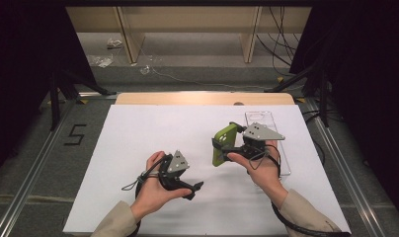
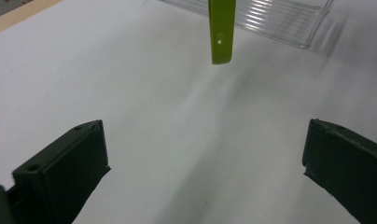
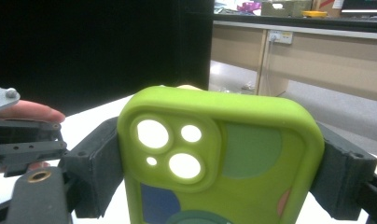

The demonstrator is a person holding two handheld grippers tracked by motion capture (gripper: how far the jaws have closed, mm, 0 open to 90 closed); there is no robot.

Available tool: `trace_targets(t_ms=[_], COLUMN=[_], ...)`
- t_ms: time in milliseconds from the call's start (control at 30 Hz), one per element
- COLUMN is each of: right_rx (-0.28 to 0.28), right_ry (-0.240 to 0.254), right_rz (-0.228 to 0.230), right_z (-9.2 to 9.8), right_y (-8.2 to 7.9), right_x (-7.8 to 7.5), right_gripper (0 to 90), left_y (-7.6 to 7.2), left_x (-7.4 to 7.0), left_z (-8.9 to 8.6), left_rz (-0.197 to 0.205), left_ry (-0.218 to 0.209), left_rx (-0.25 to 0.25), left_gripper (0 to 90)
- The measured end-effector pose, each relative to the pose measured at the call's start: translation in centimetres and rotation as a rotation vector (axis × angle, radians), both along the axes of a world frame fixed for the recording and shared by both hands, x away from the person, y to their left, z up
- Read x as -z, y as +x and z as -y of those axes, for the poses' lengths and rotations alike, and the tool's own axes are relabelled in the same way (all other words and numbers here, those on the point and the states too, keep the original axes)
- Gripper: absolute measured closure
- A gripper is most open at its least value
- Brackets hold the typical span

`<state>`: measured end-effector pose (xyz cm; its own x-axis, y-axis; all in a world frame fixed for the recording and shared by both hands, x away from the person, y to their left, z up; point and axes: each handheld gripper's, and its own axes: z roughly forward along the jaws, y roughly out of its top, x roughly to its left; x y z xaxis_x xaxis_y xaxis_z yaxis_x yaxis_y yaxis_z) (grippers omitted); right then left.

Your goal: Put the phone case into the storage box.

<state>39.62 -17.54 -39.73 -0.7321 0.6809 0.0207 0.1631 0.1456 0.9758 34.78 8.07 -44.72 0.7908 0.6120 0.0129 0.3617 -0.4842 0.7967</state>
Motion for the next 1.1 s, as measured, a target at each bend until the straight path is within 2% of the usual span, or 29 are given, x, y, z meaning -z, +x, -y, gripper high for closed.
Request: trace_targets(t_ms=[500, 1100], right_rx=[0.014, 0.064], right_ry=[-0.013, 0.010], right_rz=[0.011, 0.028], right_z=[0.8, 2.4], right_y=[0.3, 0.8], right_x=[-0.6, -1.6], right_gripper=[16.9, 16.9], left_y=[-0.3, -0.4], left_x=[0.4, 0.4], left_z=[-1.9, -3.9], left_rz=[-0.006, -0.002], left_ry=[0.000, -0.010], left_rx=[-0.025, -0.068], left_gripper=[0.0, 0.0])
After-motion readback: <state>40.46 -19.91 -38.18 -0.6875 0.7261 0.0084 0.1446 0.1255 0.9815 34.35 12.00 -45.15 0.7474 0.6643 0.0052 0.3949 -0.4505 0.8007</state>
